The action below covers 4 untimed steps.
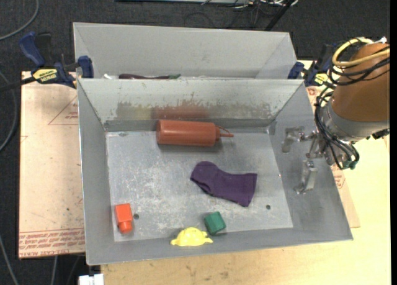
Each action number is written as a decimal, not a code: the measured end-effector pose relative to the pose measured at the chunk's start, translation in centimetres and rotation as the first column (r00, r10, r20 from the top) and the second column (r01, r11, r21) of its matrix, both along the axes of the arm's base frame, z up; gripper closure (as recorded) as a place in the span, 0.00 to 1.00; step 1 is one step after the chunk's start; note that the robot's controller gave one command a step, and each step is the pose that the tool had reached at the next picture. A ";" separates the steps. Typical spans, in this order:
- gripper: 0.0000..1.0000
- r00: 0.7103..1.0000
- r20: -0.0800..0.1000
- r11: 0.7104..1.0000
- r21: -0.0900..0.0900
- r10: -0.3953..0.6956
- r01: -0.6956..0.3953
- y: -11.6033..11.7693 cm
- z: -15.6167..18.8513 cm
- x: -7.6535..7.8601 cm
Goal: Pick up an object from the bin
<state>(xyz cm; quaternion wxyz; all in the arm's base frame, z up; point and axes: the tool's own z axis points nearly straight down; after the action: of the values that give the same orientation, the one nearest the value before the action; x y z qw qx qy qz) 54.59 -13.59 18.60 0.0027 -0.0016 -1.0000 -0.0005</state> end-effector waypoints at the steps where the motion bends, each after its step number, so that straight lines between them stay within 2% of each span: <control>1: 0.00 1.000 0.002 1.000 0.000 0.001 -0.001 0.0 0.2 0.0; 2: 0.00 0.998 0.007 0.998 -0.001 0.056 -0.056 -0.4 -1.1 -1.1; 3: 0.00 1.000 0.005 1.000 -0.001 -0.020 0.020 2.9 -2.9 0.3; 4: 0.00 0.997 0.008 0.997 0.002 -0.072 0.072 4.8 -5.5 -0.2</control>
Offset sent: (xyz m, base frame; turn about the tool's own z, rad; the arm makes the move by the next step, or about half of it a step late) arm -0.0302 -0.0106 -0.0339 -0.1278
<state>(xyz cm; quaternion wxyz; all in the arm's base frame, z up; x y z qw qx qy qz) 54.44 -8.77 13.14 -0.0013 -0.0375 -0.9993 -0.0017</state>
